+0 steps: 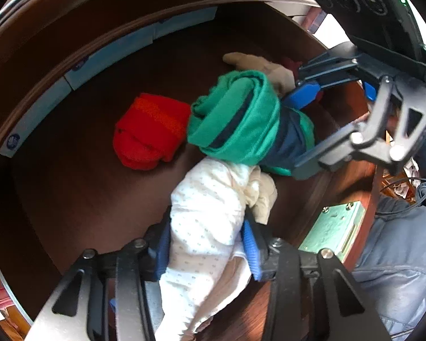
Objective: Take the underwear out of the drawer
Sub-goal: 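Grasp the white dotted garment with the left tool while the right tool holds the striped sock, then lift both garments out of the drawer and carry them over the beige tray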
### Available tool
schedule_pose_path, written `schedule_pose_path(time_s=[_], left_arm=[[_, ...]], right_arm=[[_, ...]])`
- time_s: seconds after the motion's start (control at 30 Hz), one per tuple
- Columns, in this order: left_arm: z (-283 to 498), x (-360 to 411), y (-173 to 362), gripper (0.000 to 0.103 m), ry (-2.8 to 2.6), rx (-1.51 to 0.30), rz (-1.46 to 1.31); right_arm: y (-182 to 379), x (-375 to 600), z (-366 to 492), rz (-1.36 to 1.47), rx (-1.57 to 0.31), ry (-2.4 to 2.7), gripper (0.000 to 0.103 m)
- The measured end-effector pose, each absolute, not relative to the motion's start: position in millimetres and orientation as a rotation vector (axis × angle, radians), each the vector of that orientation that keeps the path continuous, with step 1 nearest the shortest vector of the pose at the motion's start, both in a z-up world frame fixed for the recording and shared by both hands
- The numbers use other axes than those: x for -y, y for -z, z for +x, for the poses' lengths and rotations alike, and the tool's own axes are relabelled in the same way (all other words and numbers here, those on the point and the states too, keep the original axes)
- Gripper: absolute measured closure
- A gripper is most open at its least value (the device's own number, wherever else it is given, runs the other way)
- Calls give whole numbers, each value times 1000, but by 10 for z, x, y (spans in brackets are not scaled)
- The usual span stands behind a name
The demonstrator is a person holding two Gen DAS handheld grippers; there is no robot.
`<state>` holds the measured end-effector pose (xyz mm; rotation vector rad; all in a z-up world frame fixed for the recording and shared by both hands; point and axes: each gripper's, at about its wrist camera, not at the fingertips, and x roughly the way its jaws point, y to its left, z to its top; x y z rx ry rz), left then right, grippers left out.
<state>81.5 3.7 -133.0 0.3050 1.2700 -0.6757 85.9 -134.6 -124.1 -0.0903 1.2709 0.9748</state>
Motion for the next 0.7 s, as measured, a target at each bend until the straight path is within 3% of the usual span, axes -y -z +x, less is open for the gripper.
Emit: schedule_pose_path(time_s=[0.03, 0.07, 0.17, 0.7], left_arm=[[816, -43, 1321, 63, 673, -1264, 301], [815, -51, 1314, 64, 670, -1258, 297], [790, -85, 1267, 65, 663, -1226, 295], [476, -322, 922, 66, 509, -985, 304]], right_arm=[[1256, 1325, 855, -102, -1275, -960, 60], [1266, 1307, 851, -110, -1278, -957, 66], [1241, 1265, 814, -139, -1257, -949, 75], [960, 1492, 524, -87, -998, -968, 79]])
